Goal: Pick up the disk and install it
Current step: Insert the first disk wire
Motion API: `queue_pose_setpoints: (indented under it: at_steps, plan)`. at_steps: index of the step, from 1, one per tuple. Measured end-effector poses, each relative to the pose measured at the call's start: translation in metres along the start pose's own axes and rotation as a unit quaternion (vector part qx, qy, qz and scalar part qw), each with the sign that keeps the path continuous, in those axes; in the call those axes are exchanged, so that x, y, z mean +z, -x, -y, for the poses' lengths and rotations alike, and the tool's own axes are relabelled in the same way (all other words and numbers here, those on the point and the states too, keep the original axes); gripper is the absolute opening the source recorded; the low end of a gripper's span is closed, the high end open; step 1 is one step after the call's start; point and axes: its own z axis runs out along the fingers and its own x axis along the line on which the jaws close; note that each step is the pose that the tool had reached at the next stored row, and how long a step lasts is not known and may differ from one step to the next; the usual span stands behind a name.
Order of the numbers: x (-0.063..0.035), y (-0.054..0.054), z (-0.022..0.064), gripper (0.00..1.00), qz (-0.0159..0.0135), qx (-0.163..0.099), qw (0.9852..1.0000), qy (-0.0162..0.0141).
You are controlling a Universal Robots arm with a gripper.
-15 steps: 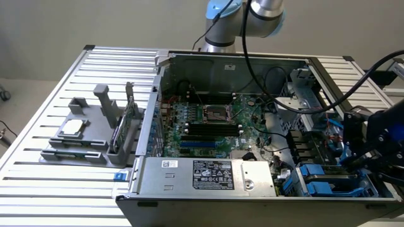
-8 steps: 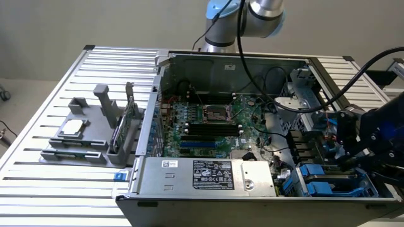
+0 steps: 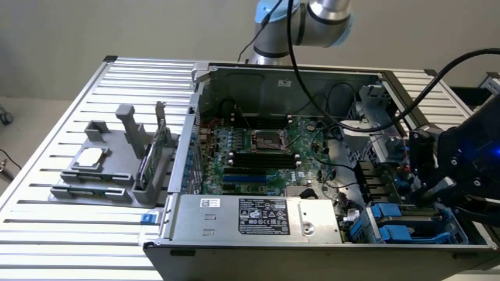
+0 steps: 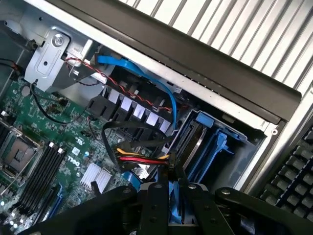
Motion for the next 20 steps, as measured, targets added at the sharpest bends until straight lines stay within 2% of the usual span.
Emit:
queue_pose_setpoints:
  at_steps: [4,10,14,20]
  plan:
    - [-0.0001,-0.0022,-0.0013,0.18,0.0031,0.008,1.0000,0.0000]
    - [0.0001,-0.0023,-0.0017,0.18,0.0073,0.044,0.9990,0.0047]
    - [0.0016,-0.0021,-0.0016,0.18,0.0107,0.075,0.9971,0.0088]
    - [0.0062,-0.0013,-0.0016,0.18,0.0154,0.117,0.9929,0.0145]
